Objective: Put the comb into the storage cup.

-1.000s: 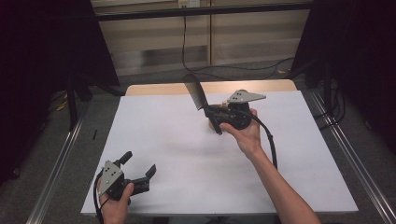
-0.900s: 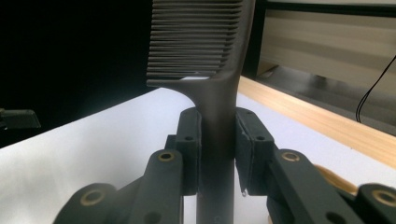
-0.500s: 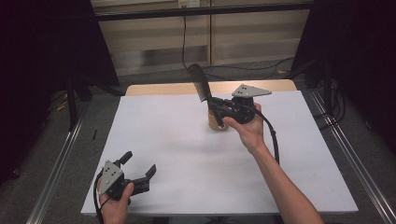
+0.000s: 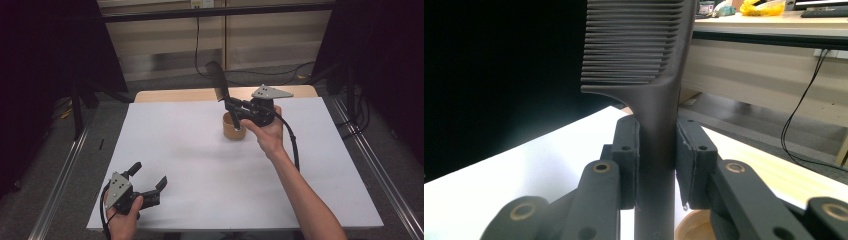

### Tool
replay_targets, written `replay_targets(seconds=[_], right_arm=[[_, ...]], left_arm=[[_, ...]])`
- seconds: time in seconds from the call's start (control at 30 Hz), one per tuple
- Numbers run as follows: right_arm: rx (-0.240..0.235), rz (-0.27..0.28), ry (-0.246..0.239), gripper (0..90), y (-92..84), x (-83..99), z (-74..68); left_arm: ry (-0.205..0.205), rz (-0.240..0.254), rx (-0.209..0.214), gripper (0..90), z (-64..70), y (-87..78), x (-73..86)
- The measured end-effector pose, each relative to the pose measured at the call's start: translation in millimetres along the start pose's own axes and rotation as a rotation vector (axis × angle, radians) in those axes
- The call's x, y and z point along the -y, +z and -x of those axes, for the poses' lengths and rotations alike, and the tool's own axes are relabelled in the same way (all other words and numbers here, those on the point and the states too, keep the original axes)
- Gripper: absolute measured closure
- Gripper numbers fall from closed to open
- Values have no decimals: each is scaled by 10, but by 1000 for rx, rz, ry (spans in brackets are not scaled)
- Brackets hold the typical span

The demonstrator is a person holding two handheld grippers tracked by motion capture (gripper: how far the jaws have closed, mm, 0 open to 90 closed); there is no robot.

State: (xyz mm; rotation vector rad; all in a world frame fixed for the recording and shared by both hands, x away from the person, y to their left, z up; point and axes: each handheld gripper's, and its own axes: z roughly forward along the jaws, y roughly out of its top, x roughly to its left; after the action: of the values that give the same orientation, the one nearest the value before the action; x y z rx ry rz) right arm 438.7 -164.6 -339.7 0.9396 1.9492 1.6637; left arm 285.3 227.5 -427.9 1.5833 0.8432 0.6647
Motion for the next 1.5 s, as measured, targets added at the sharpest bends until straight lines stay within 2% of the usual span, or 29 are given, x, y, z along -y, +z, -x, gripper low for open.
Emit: replay_targets(seconds=[0.3, 0.87, 1.5], right_arm=[[20, 24, 3, 729, 39, -62, 92], [20, 56, -10, 729, 181, -205, 136], [42, 42, -11, 729, 360, -227, 281]], left_arm=[[-2, -1, 1, 27, 1, 4, 2], [1, -1, 0, 27, -5, -4, -1], [-1, 3, -1, 27, -11, -7, -1]])
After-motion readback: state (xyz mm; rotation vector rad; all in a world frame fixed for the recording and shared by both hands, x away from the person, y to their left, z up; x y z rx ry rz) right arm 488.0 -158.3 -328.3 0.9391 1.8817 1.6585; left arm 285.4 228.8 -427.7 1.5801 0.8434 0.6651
